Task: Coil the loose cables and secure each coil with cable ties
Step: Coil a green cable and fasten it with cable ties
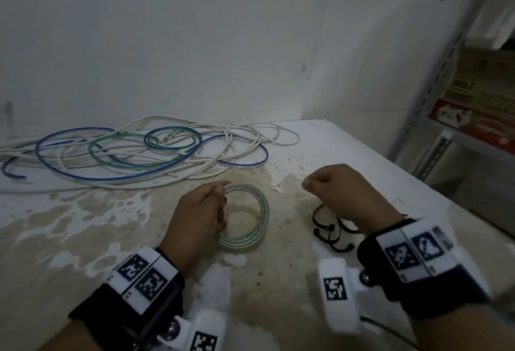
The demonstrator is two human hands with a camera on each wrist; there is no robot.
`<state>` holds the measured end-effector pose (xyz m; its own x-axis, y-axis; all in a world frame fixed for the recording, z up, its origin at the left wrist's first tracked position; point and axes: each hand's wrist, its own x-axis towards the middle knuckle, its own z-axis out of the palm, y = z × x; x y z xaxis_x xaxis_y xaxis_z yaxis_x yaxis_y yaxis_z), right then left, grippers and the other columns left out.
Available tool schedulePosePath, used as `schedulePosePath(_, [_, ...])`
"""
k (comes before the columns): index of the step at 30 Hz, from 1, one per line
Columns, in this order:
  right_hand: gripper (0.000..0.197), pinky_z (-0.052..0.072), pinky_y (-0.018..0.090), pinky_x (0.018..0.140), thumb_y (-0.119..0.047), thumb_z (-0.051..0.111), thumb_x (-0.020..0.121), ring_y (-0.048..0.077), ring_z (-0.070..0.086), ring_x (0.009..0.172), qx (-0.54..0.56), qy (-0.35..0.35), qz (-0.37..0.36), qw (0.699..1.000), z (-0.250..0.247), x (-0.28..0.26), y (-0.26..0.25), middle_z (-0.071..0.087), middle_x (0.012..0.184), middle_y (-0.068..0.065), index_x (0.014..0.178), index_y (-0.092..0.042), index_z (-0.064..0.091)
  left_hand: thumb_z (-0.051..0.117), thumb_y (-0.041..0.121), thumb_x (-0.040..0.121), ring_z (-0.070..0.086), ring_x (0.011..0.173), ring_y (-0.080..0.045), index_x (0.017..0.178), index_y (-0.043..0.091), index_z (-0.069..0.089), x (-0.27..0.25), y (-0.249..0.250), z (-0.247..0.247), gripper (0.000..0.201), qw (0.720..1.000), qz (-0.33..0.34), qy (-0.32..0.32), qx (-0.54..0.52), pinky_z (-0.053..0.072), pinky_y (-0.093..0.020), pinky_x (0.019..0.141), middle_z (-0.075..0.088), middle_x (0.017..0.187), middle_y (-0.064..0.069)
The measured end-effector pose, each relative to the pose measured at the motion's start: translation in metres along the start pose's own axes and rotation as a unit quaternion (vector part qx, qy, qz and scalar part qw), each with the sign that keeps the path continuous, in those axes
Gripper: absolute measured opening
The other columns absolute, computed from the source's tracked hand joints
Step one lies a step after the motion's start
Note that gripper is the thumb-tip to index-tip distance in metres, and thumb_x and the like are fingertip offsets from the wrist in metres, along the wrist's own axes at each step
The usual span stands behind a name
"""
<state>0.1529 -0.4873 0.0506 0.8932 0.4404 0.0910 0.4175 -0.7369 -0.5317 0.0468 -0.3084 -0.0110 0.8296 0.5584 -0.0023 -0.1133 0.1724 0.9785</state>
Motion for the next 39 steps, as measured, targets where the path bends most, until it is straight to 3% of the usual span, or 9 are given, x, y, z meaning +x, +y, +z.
schedulePosePath(3, [0.036,0.040,0.025,0.058,-0.034,0.065,0.087,0.022,0.058,0.075,-0.179,-0.107,0.032,0.977,0.001,0.018,0.005,0.057,0.073,0.005,0.071,-0.002,0.061,0.041,0.009,0.099,0.027,0.042,-0.007,0.095,0.009,0.064,0.004,0.000,-0.006,0.023,0.999,-0.004,0.013,-0.031,0.027,-0.017,0.038,0.036,0.062,-0.004])
schedulePosePath(6, [0.038,0.046,0.026,0.066,-0.037,0.068,0.084,0.018,0.052,0.071,-0.300,-0.148,0.041,0.941,0.014,0.025,0.005,0.045,0.065,-0.002,0.070,-0.008,0.047,0.040,0.009,0.100,0.027,0.043,-0.007,0.088,0.010,0.062,0.004,0.001,-0.010,0.024,0.999,0.000,0.020,-0.042,0.025,-0.017,0.038,0.036,0.063,-0.003])
schedulePosePath(15, [0.035,0.039,0.025,0.059,-0.013,0.054,0.089,0.010,0.039,0.052,-0.355,-0.165,0.031,0.920,0.024,0.030,0.009,0.041,0.062,0.000,0.058,-0.011,0.039,0.039,0.010,0.101,0.026,0.042,-0.006,0.096,0.008,0.064,0.006,0.002,-0.014,0.026,0.997,0.001,0.035,-0.063,0.023,-0.017,0.039,0.036,0.061,-0.001])
schedulePosePath(18, [0.033,0.039,0.025,0.063,-0.016,0.052,0.090,0.013,0.044,0.058,-0.308,-0.136,0.043,0.941,0.017,0.032,0.008,0.044,0.066,0.000,0.059,-0.012,0.041,0.039,0.010,0.101,0.025,0.041,-0.005,0.102,0.006,0.064,0.007,0.003,-0.015,0.025,0.997,0.008,0.042,-0.071,0.023,-0.017,0.038,0.034,0.060,0.000])
schedulePosePath(21, [0.030,0.036,0.024,0.058,-0.023,0.053,0.086,0.017,0.047,0.060,-0.260,-0.035,0.010,0.965,0.003,0.029,-0.001,0.046,0.065,0.001,0.059,-0.013,0.042,0.041,0.013,0.100,0.026,0.041,-0.005,0.104,0.004,0.063,0.009,0.004,-0.018,0.024,0.995,0.011,0.055,-0.084,0.024,-0.016,0.038,0.034,0.060,0.000])
schedulePosePath(25, [0.032,0.021,0.024,0.045,-0.023,0.053,0.083,0.013,0.038,0.051,-0.227,0.100,-0.065,0.967,-0.014,0.018,-0.026,0.042,0.057,0.001,0.056,-0.012,0.042,0.047,0.025,0.099,0.027,0.042,-0.006,0.091,0.008,0.063,0.012,0.007,-0.026,0.025,0.991,0.012,0.079,-0.110,0.026,-0.018,0.038,0.038,0.056,0.003])
schedulePosePath(28, [0.029,0.024,0.025,0.044,-0.022,0.052,0.083,0.015,0.039,0.050,-0.152,0.131,-0.111,0.973,-0.013,0.012,-0.045,0.044,0.055,0.003,0.059,-0.006,0.050,0.049,0.026,0.098,0.028,0.040,-0.006,0.080,0.013,0.061,0.015,0.011,-0.032,0.025,0.984,0.006,0.106,-0.146,0.026,-0.018,0.037,0.041,0.054,0.004])
schedulePosePath(33, [0.025,0.041,0.028,0.047,-0.018,0.052,0.085,0.021,0.059,0.055,0.131,0.045,-0.168,0.976,0.014,0.004,-0.082,0.067,0.066,0.009,0.073,0.000,0.063,0.050,0.017,0.097,0.029,0.035,-0.005,0.076,0.014,0.058,0.022,0.019,-0.045,0.022,0.974,0.003,0.147,-0.173,0.026,-0.016,0.035,0.041,0.051,0.005])
schedulePosePath(39, [0.019,0.039,0.024,0.041,-0.007,0.051,0.091,0.015,0.048,0.043,0.398,-0.085,-0.140,0.903,0.067,0.016,-0.110,0.062,0.054,0.000,0.075,-0.005,0.062,0.045,0.014,0.099,0.028,0.036,-0.005,0.082,0.013,0.058,0.030,0.026,-0.064,0.021,0.970,0.005,0.151,-0.188,0.027,-0.017,0.037,0.042,0.048,0.006])
